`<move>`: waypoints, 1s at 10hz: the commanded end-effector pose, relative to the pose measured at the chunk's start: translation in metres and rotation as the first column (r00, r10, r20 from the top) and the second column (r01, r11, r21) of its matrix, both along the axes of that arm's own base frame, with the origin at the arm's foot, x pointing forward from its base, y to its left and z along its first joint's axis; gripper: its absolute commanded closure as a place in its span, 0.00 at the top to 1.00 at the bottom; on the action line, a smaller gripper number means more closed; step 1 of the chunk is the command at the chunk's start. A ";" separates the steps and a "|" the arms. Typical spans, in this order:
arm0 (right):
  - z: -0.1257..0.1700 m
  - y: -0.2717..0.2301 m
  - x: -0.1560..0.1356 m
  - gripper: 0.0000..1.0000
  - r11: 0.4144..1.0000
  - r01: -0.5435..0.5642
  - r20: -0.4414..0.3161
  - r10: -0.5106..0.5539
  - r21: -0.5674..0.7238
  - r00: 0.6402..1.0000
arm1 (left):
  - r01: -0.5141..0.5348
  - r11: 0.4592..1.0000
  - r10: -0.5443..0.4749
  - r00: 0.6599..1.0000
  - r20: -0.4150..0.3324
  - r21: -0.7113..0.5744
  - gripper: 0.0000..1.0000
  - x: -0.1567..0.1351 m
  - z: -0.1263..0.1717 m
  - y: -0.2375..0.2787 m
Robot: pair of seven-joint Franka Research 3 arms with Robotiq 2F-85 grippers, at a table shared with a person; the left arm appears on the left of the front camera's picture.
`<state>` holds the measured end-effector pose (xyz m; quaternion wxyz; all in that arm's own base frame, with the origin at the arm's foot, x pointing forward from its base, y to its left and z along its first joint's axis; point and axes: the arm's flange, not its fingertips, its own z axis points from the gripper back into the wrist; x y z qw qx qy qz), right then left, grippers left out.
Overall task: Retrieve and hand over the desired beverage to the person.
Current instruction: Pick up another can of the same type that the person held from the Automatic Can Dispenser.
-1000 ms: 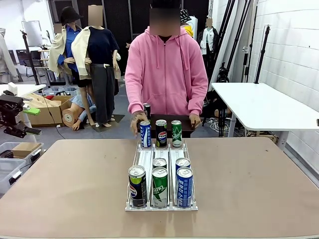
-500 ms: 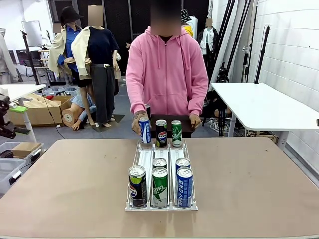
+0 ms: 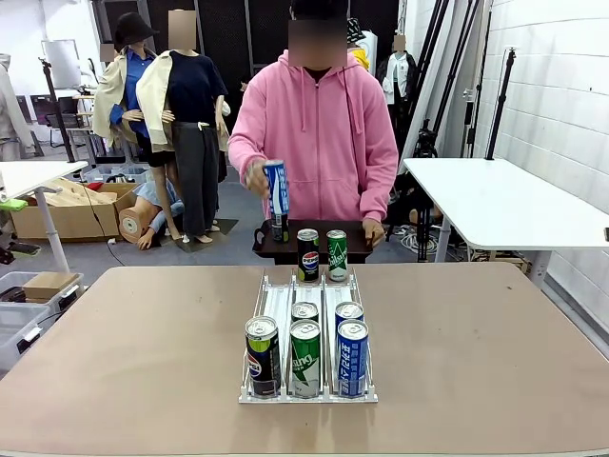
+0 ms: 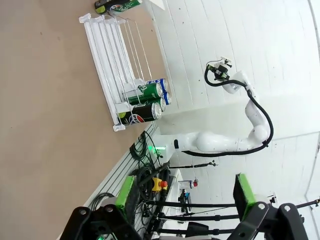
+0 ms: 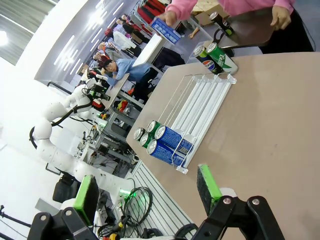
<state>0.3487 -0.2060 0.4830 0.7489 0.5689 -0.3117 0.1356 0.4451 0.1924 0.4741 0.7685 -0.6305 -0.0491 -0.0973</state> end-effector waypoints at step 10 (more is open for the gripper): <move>0.000 0.002 0.000 1.00 1.000 -0.001 0.018 0.000 0.018 1.000 | -0.020 1.000 0.020 1.000 0.013 0.020 1.00 -0.005 0.003 -0.004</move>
